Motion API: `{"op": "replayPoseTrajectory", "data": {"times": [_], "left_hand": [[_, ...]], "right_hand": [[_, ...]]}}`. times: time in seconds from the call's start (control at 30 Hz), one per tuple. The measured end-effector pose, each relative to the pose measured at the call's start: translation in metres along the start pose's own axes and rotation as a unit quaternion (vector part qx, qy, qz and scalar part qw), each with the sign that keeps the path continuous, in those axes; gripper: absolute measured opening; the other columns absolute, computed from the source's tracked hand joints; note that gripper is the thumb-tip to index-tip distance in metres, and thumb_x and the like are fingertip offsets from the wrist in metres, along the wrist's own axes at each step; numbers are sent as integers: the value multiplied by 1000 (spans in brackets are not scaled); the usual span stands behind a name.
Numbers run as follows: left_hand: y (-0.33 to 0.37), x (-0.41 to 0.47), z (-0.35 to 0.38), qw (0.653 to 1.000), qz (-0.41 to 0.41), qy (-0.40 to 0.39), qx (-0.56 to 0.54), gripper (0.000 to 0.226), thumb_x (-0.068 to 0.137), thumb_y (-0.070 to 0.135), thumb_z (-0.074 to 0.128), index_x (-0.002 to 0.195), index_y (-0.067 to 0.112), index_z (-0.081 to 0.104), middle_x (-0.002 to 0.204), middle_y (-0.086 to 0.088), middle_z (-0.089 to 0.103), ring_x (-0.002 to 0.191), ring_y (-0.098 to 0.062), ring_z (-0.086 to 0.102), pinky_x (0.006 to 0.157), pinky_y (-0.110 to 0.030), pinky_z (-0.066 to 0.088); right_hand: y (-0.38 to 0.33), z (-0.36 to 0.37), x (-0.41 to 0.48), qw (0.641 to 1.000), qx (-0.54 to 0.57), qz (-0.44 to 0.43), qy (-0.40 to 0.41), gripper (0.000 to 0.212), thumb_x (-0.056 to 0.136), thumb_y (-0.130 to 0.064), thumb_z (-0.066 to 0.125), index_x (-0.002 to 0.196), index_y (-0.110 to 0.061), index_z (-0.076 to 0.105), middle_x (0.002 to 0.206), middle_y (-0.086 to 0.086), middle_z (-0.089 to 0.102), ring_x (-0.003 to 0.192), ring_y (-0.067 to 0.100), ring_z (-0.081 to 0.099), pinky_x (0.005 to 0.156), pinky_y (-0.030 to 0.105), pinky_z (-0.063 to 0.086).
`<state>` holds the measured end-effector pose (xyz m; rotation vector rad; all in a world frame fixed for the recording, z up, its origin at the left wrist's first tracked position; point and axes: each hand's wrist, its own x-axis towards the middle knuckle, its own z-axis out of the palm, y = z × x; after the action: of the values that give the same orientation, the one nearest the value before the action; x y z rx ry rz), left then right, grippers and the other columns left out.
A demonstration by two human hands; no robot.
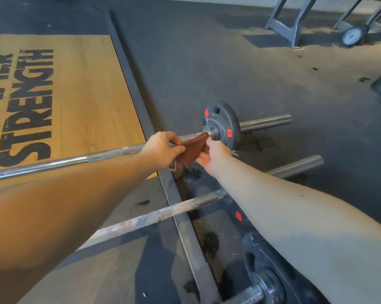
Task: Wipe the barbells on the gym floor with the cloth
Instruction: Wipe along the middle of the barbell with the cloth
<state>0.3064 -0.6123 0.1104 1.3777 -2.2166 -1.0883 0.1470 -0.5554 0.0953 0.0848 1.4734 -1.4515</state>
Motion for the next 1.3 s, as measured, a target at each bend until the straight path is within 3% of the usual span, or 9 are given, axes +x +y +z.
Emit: {"op": "replayPoseTrajectory", "data": {"times": [0.2, 0.47, 0.6, 0.77, 0.87, 1.03, 1.13, 1.23, 1.3], "left_hand": [[-69, 30, -8, 976, -34, 34, 213, 29, 96, 37, 65, 120, 21, 65, 123, -5, 57, 108, -28, 57, 89, -41, 51], [-145, 43, -42, 935, -75, 37, 346, 41, 101, 46, 56, 138, 29, 62, 127, -3, 60, 118, -27, 53, 95, -40, 44], [-165, 47, -47, 950, -56, 52, 301, 33, 99, 44, 61, 124, 28, 72, 115, 0, 65, 109, -25, 54, 86, -37, 43], [-171, 50, -44, 954, -32, 61, 292, 29, 98, 38, 63, 119, 21, 73, 107, 0, 64, 104, -26, 52, 82, -38, 42], [-174, 49, -42, 960, -23, 72, 268, 28, 96, 33, 67, 117, 15, 73, 105, -1, 64, 103, -27, 51, 84, -42, 44], [-175, 49, -43, 963, -29, 66, 259, 29, 94, 33, 70, 117, 17, 72, 106, -1, 62, 104, -27, 48, 84, -43, 45], [-176, 47, -42, 963, -13, 66, 263, 26, 93, 37, 70, 111, 17, 72, 102, 0, 61, 100, -26, 48, 80, -43, 43], [-177, 40, -39, 958, -3, 72, 278, 24, 95, 37, 68, 108, 17, 70, 100, 1, 59, 98, -26, 47, 78, -42, 42], [-177, 34, -35, 956, 3, 82, 281, 22, 96, 34, 67, 108, 16, 70, 101, 0, 59, 98, -28, 47, 76, -41, 38]], "right_hand": [[-12, 3, 58, 963, -197, -181, 29, 3, 93, -20, 70, 93, -23, 70, 102, 6, 75, 102, 30, 71, 90, 50, 60], [-15, 21, 97, 705, -564, -426, -53, 8, 95, -11, 68, 93, -19, 71, 109, -4, 55, 95, 10, 52, 82, 1, 34], [6, 20, 127, 614, -652, -444, 7, 38, 104, -27, 58, 142, -21, 57, 142, -3, 55, 125, 24, 54, 109, 33, 40], [40, 47, 121, 612, -623, -485, 46, 27, 104, -25, 54, 126, -16, 66, 128, 3, 69, 122, 26, 60, 105, 40, 38], [77, 86, 103, 618, -590, -519, -29, 14, 97, -19, 62, 105, -16, 73, 105, -1, 74, 97, 27, 66, 87, 41, 44], [79, 91, 114, 574, -626, -513, -127, 23, 99, -31, 61, 116, -25, 76, 117, -5, 73, 103, 26, 58, 84, 39, 32], [39, 41, 157, 580, -650, -490, -23, 41, 98, -43, 37, 100, -34, 77, 107, -15, 71, 103, 24, 56, 86, 44, 37], [38, 20, 160, 619, -635, -460, 45, 31, 101, -32, 47, 105, -25, 77, 115, -8, 68, 110, 26, 51, 98, 37, 35], [67, 50, 133, 703, -574, -420, 8, 17, 99, -15, 61, 108, -14, 76, 119, 1, 65, 108, 11, 43, 98, 25, 32]]}}
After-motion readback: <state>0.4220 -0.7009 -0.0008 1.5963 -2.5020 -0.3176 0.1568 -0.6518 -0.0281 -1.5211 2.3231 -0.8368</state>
